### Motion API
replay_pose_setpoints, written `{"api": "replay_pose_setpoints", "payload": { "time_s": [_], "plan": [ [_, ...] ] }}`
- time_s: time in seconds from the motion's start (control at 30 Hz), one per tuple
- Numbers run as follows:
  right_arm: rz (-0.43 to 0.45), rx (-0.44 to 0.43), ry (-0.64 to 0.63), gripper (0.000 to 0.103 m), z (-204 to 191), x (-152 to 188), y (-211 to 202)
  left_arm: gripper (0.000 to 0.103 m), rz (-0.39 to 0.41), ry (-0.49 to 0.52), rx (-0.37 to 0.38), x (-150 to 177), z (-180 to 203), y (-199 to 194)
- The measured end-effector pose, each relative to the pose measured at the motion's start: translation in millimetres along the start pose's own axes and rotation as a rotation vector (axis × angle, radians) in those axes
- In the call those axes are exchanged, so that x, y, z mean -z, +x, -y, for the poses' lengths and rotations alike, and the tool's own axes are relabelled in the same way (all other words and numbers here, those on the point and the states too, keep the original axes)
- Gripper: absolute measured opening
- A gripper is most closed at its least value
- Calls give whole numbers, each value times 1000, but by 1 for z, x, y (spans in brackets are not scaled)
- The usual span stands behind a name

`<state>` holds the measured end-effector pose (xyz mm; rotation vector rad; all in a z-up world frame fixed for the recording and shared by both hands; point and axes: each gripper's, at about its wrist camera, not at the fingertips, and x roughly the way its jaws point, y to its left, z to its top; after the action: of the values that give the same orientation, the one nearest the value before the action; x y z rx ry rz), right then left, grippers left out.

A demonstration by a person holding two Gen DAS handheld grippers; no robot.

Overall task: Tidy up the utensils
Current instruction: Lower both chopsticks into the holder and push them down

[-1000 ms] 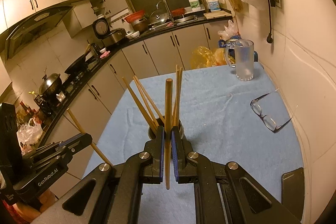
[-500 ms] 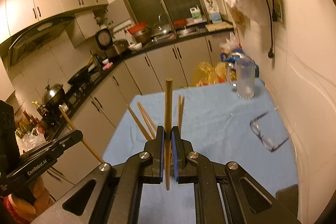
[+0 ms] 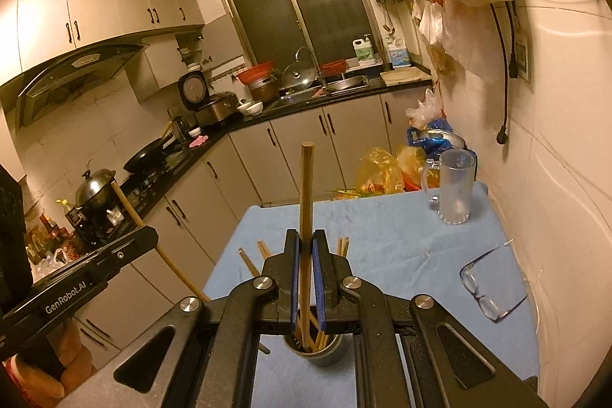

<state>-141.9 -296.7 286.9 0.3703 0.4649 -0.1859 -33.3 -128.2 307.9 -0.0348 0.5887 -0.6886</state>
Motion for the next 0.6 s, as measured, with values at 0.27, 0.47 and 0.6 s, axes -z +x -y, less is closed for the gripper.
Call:
{"api": "replay_pose_setpoints", "payload": {
  "time_s": [0.27,0.47,0.6],
  "plan": [
    [-21,28,3,7,5,7,25,6,-16,-17,-23,6,-3,32],
    [-41,43,-13,7,6,17,41,6,-32,-19,-25,17,-6,52],
    [-51,52,-28,7,3,25,51,6,-49,-22,-26,29,-9,63]
  ]
}}
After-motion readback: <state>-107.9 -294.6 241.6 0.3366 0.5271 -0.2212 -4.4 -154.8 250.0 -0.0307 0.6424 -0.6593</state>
